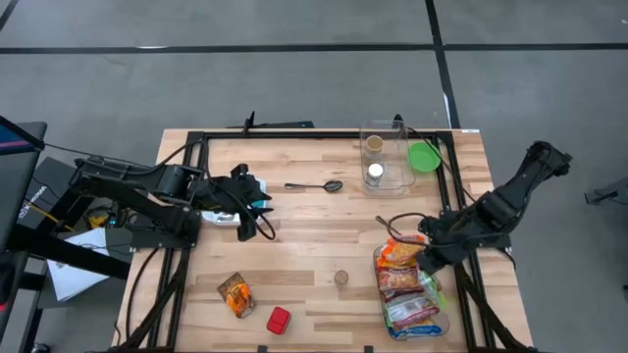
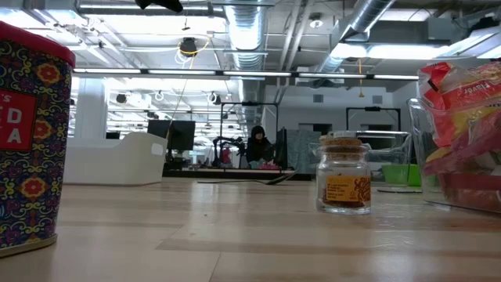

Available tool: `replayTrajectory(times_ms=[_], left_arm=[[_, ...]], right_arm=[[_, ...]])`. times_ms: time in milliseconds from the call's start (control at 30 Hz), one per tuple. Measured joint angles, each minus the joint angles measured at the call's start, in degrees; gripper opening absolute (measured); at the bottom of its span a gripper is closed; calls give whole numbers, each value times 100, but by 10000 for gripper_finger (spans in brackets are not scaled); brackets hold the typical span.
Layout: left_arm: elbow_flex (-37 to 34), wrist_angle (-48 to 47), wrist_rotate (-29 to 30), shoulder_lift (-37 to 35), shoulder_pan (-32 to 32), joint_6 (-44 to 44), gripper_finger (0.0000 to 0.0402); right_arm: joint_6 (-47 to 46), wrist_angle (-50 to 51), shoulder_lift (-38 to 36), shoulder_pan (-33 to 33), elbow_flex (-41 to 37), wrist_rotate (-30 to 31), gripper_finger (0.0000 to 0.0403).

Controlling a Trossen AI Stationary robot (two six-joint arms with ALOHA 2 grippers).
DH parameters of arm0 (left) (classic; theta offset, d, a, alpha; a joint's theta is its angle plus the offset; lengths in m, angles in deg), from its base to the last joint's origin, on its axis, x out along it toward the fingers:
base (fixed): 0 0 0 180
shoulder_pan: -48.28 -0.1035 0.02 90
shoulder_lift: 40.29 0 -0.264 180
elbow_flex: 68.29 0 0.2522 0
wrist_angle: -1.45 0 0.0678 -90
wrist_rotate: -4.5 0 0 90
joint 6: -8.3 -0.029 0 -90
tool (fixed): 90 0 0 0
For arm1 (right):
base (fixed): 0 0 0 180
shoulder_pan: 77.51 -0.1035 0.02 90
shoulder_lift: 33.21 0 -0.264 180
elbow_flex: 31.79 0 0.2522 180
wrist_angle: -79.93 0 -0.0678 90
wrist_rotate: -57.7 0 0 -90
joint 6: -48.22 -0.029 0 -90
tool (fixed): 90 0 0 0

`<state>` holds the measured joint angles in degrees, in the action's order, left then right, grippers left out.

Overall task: Pick & Place Food Item
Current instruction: Put the green noodle pack into the bottom transparent bin

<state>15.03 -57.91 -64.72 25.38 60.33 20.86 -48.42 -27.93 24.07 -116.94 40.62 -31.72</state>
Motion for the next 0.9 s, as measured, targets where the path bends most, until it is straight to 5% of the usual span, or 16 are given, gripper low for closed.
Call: replayTrajectory(times_ms=[733, 900], left_arm=[[0, 0, -114, 2, 31, -33, 131], [0, 0, -114, 2, 31, -31, 131]], right_arm=[[1892, -784, 1144, 1365, -4, -534, 0], [2152, -897, 1141, 1688, -4, -540, 29]])
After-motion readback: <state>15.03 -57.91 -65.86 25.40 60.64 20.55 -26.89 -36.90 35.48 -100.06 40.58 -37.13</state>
